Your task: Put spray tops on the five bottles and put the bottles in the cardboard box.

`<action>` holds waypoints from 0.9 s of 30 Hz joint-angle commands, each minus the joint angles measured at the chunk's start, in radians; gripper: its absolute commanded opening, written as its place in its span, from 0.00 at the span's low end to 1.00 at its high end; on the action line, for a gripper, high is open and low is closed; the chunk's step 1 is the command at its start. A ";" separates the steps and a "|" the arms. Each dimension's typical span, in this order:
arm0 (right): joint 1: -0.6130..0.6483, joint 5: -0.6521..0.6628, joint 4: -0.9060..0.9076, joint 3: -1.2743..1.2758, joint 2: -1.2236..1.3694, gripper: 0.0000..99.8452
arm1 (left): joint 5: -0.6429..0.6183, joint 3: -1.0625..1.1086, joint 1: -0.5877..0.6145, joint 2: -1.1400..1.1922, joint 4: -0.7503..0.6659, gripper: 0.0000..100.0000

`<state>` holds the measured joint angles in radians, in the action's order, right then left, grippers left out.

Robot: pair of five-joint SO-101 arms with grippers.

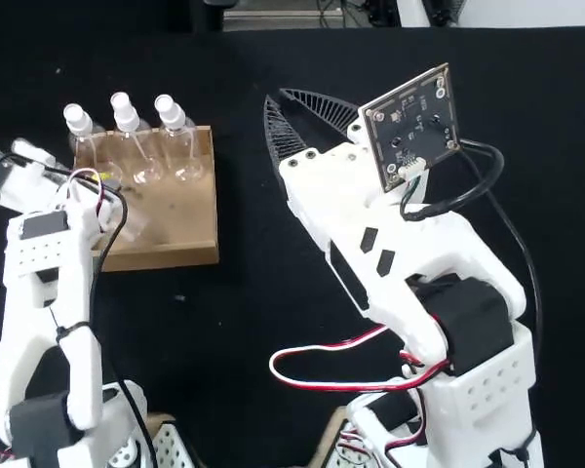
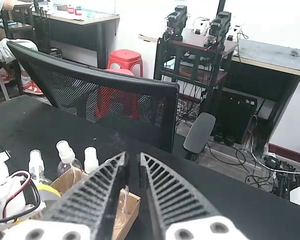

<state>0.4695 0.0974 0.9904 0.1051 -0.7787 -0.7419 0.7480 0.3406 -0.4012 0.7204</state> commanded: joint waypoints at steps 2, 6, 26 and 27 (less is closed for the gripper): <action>-0.018 0.002 -0.026 -0.053 0.001 0.01 | -0.005 0.013 -0.010 -0.083 0.002 0.17; -0.018 0.002 -0.026 -0.053 0.001 0.01 | 0.008 0.036 0.001 -0.153 0.002 0.17; -0.018 0.002 -0.026 -0.053 0.001 0.01 | 0.261 0.176 0.001 -0.562 0.003 0.17; -0.018 0.002 -0.026 -0.053 0.001 0.01 | 0.292 0.176 0.001 -0.578 0.000 0.17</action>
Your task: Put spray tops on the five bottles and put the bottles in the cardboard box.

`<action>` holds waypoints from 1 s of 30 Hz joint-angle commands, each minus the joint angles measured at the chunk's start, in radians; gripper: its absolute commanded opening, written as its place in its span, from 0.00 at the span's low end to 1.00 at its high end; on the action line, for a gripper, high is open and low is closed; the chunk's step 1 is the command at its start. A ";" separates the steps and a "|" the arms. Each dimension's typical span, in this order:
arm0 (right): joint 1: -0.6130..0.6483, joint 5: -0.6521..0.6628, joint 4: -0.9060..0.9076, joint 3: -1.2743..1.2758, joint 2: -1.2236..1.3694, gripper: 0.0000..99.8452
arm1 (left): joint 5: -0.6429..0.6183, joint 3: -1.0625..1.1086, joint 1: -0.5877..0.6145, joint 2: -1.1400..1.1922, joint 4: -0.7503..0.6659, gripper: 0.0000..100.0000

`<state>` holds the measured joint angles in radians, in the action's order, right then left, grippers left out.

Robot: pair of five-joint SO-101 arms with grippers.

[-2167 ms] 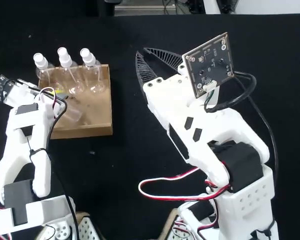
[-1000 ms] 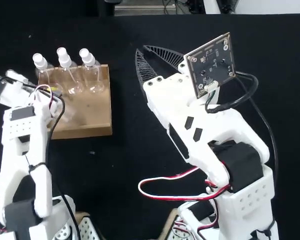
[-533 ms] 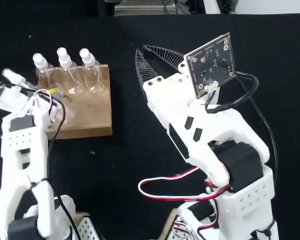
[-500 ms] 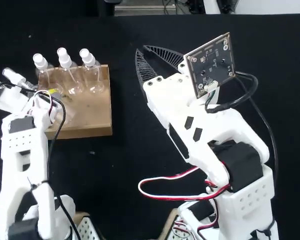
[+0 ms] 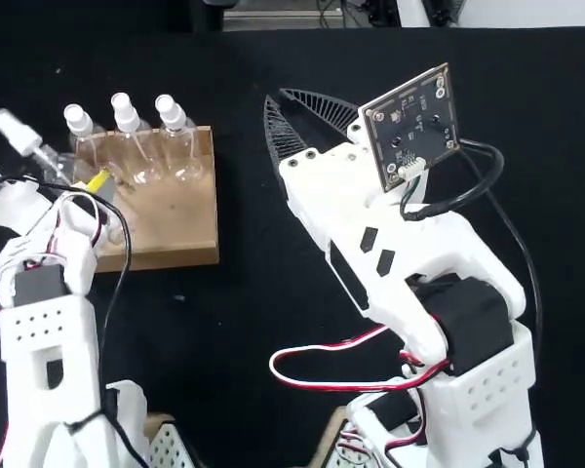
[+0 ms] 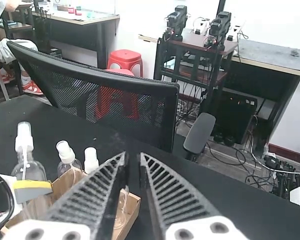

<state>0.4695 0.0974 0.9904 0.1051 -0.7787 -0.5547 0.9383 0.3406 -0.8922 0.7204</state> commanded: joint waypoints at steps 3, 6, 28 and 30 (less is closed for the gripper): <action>-0.018 0.002 -0.026 -0.051 0.001 0.01 | 0.186 -0.015 0.002 -0.118 -0.005 0.17; -0.018 0.002 -0.026 -0.051 0.001 0.01 | 0.226 -0.002 0.002 -0.135 -0.006 0.17; -0.018 0.000 -0.023 -0.050 0.001 0.01 | 0.387 0.410 0.074 -0.351 -0.528 0.17; -0.018 0.000 -0.021 -0.050 0.001 0.01 | 0.476 0.410 0.124 -0.351 -0.526 0.17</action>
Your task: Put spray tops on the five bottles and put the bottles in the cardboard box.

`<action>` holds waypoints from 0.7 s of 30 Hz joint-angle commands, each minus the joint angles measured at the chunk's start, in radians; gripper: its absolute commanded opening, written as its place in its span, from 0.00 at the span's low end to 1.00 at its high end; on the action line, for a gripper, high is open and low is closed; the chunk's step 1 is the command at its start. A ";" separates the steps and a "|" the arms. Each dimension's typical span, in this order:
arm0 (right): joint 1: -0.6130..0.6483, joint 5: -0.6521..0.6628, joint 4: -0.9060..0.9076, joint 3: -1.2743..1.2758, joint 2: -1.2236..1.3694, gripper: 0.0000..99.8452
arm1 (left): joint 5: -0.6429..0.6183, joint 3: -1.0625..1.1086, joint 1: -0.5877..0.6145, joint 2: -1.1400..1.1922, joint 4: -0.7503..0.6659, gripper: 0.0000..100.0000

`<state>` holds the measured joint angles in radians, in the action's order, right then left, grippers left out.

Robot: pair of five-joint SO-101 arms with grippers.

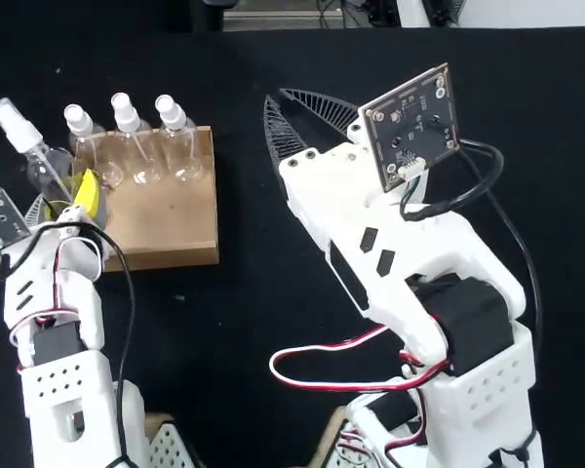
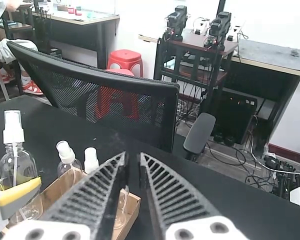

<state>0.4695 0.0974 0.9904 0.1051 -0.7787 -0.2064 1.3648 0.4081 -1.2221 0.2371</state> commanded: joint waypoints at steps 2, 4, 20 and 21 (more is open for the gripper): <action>-0.018 0.000 -0.025 -0.050 0.001 0.01 | 0.189 -0.016 0.120 -0.021 -0.049 0.17; -0.018 0.000 -0.026 -0.050 0.002 0.01 | 0.230 -0.025 0.185 -0.021 -0.051 0.17; -0.018 -0.002 -0.020 -0.050 0.002 0.01 | 0.315 0.323 0.409 -0.009 -0.641 0.17; -0.018 -0.002 -0.020 -0.050 0.002 0.01 | 0.315 0.326 0.407 -0.009 -0.641 0.17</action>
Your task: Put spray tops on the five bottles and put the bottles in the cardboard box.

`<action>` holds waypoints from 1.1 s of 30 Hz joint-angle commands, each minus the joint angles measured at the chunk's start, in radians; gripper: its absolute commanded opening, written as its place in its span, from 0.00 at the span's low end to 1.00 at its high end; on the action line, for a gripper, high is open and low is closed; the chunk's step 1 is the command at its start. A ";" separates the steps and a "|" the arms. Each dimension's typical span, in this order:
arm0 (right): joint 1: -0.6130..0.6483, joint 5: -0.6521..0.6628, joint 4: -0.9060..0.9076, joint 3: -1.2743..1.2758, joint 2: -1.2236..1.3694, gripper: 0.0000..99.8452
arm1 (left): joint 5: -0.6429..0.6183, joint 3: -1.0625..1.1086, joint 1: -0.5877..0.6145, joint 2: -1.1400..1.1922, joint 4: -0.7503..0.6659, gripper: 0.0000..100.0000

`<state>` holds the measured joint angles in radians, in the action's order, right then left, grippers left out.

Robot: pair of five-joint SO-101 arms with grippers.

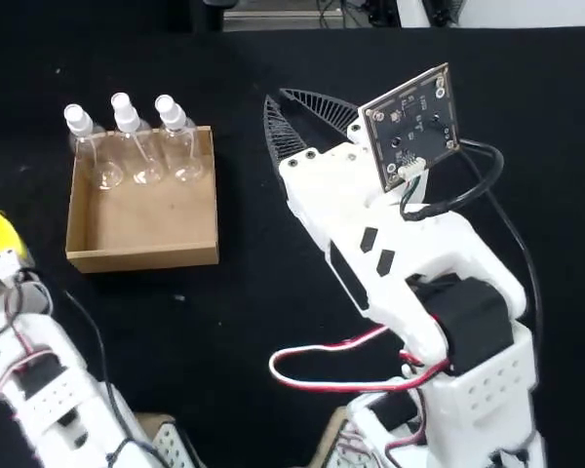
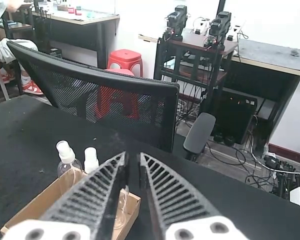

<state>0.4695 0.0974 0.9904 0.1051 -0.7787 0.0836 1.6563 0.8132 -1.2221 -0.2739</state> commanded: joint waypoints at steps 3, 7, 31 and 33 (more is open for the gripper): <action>-0.018 -0.002 -0.020 -0.048 0.005 0.01 | 0.026 0.025 0.005 -0.009 -0.137 0.17; -0.018 -0.002 -0.020 -0.048 0.002 0.01 | 0.031 0.005 0.008 -0.009 -0.138 0.17; -0.017 -0.002 -0.023 -0.048 0.005 0.01 | 0.031 -0.349 0.015 0.643 -0.364 0.17; -0.017 -0.002 -0.023 -0.048 0.007 0.01 | 0.031 -0.340 0.013 0.694 -0.413 0.17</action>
<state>0.4664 0.0974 0.9904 0.1051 -0.7787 0.1097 1.3541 0.8408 -0.5992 -0.5777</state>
